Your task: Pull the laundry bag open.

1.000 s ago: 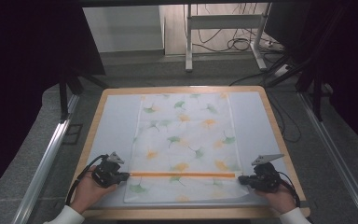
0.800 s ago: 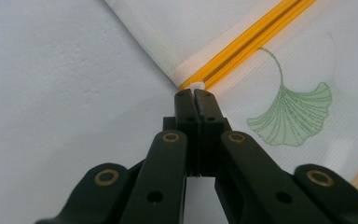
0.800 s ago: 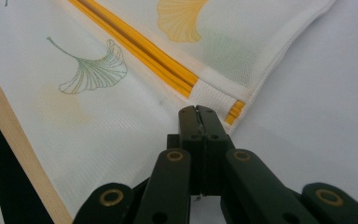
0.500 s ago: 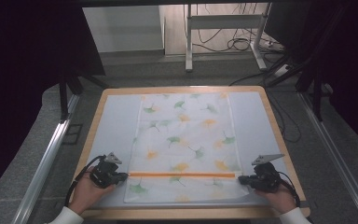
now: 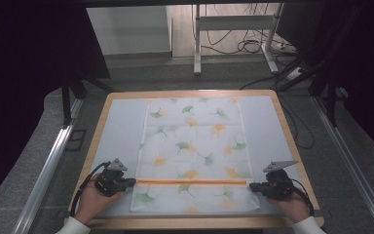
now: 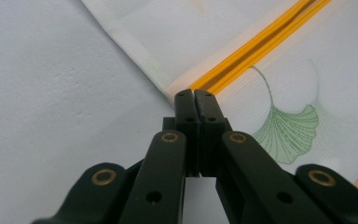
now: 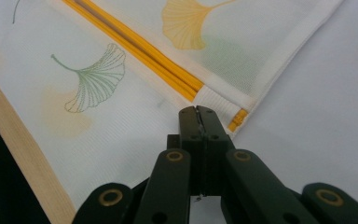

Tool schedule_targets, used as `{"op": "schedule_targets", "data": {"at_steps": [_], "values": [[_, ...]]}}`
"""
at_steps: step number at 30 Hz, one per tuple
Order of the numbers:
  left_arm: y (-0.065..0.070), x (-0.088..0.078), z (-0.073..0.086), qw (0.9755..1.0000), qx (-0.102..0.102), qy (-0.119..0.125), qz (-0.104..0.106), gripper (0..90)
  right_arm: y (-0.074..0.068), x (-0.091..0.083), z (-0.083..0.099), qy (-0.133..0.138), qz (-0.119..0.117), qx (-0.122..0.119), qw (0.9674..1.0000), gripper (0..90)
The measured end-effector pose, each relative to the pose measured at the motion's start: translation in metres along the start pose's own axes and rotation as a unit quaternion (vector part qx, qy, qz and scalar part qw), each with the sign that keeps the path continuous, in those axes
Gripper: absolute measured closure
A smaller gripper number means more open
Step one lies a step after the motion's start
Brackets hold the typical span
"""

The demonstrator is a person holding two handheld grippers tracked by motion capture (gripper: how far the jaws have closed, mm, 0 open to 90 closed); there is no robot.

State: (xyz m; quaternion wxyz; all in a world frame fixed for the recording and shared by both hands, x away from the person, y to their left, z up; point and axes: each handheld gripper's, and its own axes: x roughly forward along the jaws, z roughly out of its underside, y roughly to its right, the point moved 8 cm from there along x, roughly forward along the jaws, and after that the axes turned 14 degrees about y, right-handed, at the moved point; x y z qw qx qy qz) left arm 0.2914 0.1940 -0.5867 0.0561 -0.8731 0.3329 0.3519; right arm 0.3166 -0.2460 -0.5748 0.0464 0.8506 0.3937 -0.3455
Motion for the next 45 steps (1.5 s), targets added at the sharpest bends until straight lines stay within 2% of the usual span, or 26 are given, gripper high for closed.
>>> {"op": "schedule_targets", "data": {"at_steps": [2, 6, 11, 14, 22, 29, 32, 37, 41, 43, 45], "values": [[-0.001, -0.002, 0.0, 1.0, -0.003, 0.005, -0.003, 86.6, 0.0, 0.0, 0.0, 0.001, 0.0, 0.001, 1.0, 89.4], [-0.006, -0.009, -0.006, 0.9996, -0.01, 0.026, -0.005, 75.5, 0.0, -0.003, 0.001, 0.008, 0.0, 0.0, 1.0, 89.4], [-0.011, -0.016, -0.018, 0.9979, -0.029, 0.058, -0.006, 63.4, -0.001, -0.006, 0.002, 0.016, 0.0, 0.001, 0.9999, 89.3], [-0.012, -0.02, -0.024, 0.9965, -0.038, 0.074, -0.007, 59.8, -0.004, -0.005, -0.003, 0.024, -0.003, -0.005, 0.9997, 89.3], [-0.013, -0.021, -0.03, 0.9939, -0.052, 0.097, -0.003, 55.6, -0.01, 0.003, -0.014, 0.037, -0.012, -0.022, 0.999, 89.3], [-0.017, -0.012, -0.031, 0.9923, -0.06, 0.107, -0.017, 53.4, -0.014, 0.012, -0.026, 0.059, -0.015, -0.04, 0.9973, 89.2], [-0.02, -0.007, -0.027, 0.9929, -0.061, 0.101, -0.016, 52.8, -0.012, 0.016, -0.031, 0.072, -0.016, -0.035, 0.9967, 89.2], [-0.023, -0.003, -0.026, 0.9931, -0.055, 0.101, -0.02, 52.3, -0.003, 0.021, -0.038, 0.086, 0.001, -0.031, 0.9958, 88.6], [-0.025, -0.001, -0.028, 0.9923, -0.058, 0.108, -0.02, 50.7, -0.001, 0.025, -0.044, 0.092, 0.013, -0.039, 0.995, 69.2], [-0.025, 0.0, -0.028, 0.9917, -0.06, 0.111, -0.024, 50.0, 0.0, 0.028, -0.049, 0.095, 0.022, -0.031, 0.9948, 58.7], [-0.026, -0.001, -0.028, 0.9912, -0.06, 0.115, -0.026, 49.6, 0.001, 0.032, -0.054, 0.1, 0.028, -0.03, 0.9941, 53.9]]}}
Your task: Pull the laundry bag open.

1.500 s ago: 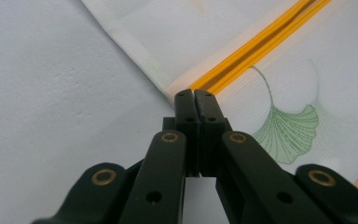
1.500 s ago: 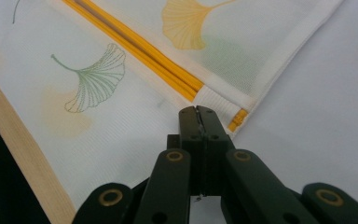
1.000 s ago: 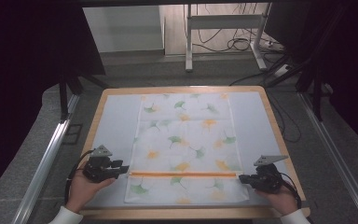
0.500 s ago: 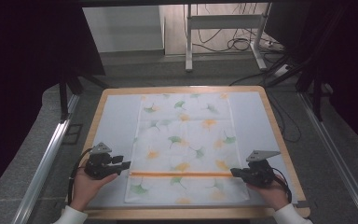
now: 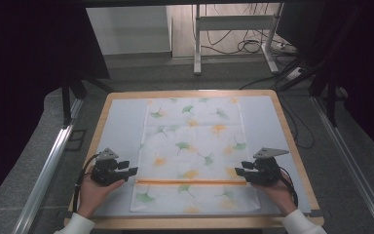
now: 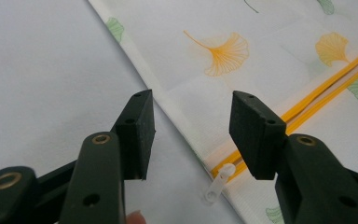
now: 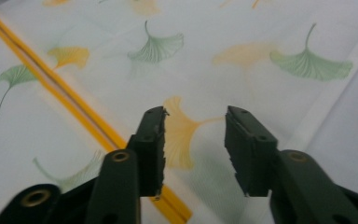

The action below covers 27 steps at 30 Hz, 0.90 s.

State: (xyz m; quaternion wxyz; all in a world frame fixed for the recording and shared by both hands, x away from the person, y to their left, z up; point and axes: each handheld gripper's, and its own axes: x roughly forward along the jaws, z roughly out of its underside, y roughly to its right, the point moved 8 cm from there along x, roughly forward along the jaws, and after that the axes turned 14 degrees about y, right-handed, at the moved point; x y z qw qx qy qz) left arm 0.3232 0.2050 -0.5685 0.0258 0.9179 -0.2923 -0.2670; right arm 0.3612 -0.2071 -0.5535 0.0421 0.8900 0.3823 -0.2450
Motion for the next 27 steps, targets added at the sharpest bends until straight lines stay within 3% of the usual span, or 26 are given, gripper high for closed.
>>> {"op": "schedule_targets", "data": {"at_steps": [7, 17, 22, 27], "values": [[-0.002, 0.0, 0.005, 0.9999, 0.008, 0.003, -0.009, 47.4, 0.005, 0.008, -0.012, 0.013, 0.013, 0.007, 0.9998, 41.6], [-0.002, 0.003, 0.013, 0.9998, 0.013, -0.003, -0.015, 43.8, 0.014, 0.0, -0.012, 0.023, 0.016, 0.019, 0.9994, 39.6], [-0.008, 0.005, 0.015, 0.9995, 0.016, -0.002, -0.026, 41.5, 0.013, 0.003, -0.012, 0.026, 0.014, 0.013, 0.9995, 38.0], [-0.016, 0.006, 0.02, 0.9992, 0.017, -0.009, -0.035, 39.1, 0.016, 0.001, -0.015, 0.049, 0.015, 0.014, 0.9986, 36.1]]}}
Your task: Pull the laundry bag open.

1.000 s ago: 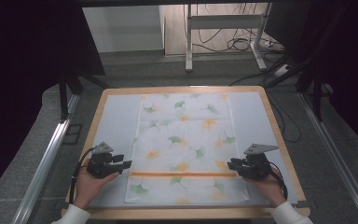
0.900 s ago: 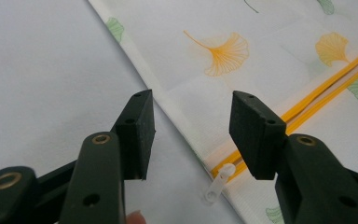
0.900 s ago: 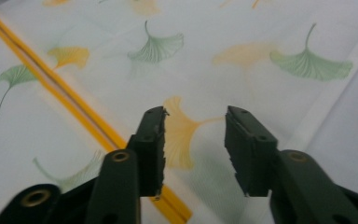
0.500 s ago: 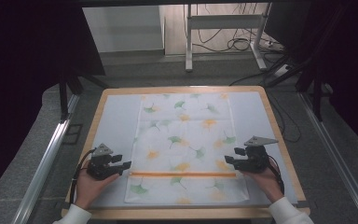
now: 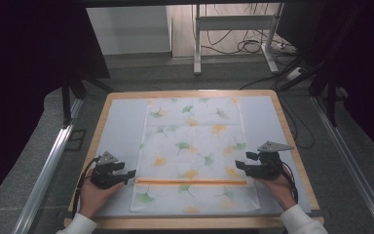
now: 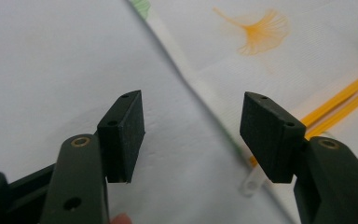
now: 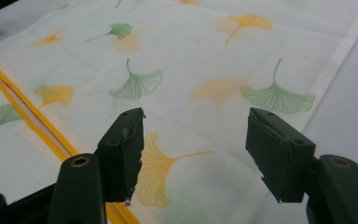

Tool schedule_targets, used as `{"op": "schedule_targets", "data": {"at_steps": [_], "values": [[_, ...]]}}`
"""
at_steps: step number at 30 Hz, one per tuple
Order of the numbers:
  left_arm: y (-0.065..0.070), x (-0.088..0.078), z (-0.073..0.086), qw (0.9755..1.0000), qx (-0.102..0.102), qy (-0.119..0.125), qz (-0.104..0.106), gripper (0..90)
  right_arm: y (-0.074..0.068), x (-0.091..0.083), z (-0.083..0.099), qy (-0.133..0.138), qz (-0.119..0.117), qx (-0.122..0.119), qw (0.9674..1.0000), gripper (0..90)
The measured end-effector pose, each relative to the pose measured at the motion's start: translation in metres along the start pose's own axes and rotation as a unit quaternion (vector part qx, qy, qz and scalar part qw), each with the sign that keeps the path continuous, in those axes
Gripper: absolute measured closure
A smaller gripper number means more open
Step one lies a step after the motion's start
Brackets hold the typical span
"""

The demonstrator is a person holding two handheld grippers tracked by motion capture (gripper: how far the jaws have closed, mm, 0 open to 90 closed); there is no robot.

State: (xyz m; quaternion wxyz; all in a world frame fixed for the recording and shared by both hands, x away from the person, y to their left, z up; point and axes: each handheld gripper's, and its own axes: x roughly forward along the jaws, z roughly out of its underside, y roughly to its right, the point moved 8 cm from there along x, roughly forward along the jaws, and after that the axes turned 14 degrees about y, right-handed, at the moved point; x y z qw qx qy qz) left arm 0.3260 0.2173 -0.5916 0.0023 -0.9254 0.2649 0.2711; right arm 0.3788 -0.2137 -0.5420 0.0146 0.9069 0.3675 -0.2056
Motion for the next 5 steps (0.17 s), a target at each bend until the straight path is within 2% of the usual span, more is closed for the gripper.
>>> {"op": "schedule_targets", "data": {"at_steps": [2, 5], "values": [[-0.0027, 0.0003, -0.0026, 1.0, -0.001, 0.001, -0.003, 38.6, 0.0013, -0.0022, -0.0005, 0.005, 0.003, -0.003, 1.0, 35.5], [-0.005, 0.0036, -0.0086, 0.9999, -0.01, 0.008, -0.006, 37.9, 0.0019, -0.0093, 0.0014, 0.012, 0.005, 0.008, 0.9999, 34.5]]}}
